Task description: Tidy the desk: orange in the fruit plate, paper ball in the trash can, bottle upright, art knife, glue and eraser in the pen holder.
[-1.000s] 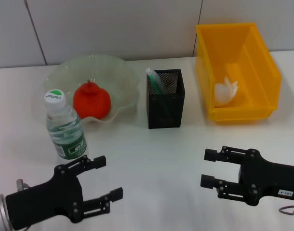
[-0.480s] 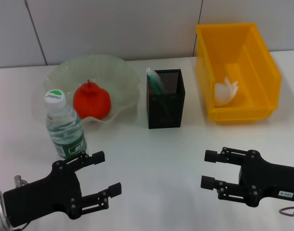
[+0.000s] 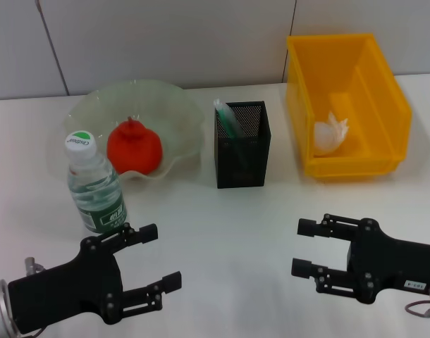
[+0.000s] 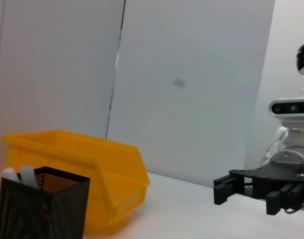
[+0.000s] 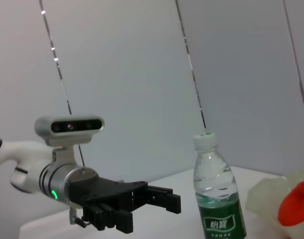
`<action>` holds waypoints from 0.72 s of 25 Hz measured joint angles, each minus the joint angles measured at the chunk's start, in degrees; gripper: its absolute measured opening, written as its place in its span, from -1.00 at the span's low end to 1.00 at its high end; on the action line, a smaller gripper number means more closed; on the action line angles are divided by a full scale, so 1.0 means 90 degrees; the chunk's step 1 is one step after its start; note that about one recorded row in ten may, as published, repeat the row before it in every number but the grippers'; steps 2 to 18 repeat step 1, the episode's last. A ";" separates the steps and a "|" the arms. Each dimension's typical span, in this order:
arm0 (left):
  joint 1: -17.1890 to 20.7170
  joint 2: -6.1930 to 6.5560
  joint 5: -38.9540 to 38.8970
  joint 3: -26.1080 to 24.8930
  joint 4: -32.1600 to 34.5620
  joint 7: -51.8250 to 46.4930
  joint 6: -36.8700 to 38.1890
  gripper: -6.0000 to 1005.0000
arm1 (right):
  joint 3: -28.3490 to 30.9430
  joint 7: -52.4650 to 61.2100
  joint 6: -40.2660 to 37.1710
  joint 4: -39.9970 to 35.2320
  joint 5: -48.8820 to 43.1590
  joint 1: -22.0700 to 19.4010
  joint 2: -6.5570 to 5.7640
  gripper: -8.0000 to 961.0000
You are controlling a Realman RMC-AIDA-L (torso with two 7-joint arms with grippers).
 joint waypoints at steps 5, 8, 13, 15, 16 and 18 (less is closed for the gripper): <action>0.0000 0.0000 0.0000 0.0000 0.0000 0.0000 0.0000 0.69 | 0.0000 0.0000 0.0000 0.0000 0.0000 0.0000 0.0000 0.39; 0.0000 0.0000 0.0000 0.0000 0.0000 0.0000 0.0000 0.69 | 0.0000 0.0000 0.0000 0.0000 0.0000 0.0000 0.0000 0.39; 0.0000 0.0000 0.0000 0.0000 0.0000 0.0000 0.0000 0.69 | 0.0000 0.0000 0.0000 0.0000 0.0000 0.0000 0.0000 0.39; 0.0000 0.0000 0.0000 0.0000 0.0000 0.0000 0.0000 0.69 | 0.0000 0.0000 0.0000 0.0000 0.0000 0.0000 0.0000 0.39; 0.0000 0.0000 0.0000 0.0000 0.0000 0.0000 0.0000 0.69 | 0.0000 0.0000 0.0000 0.0000 0.0000 0.0000 0.0000 0.39; 0.0000 0.0000 0.0000 0.0000 0.0000 0.0000 0.0000 0.69 | 0.0000 0.0000 0.0000 0.0000 0.0000 0.0000 0.0000 0.39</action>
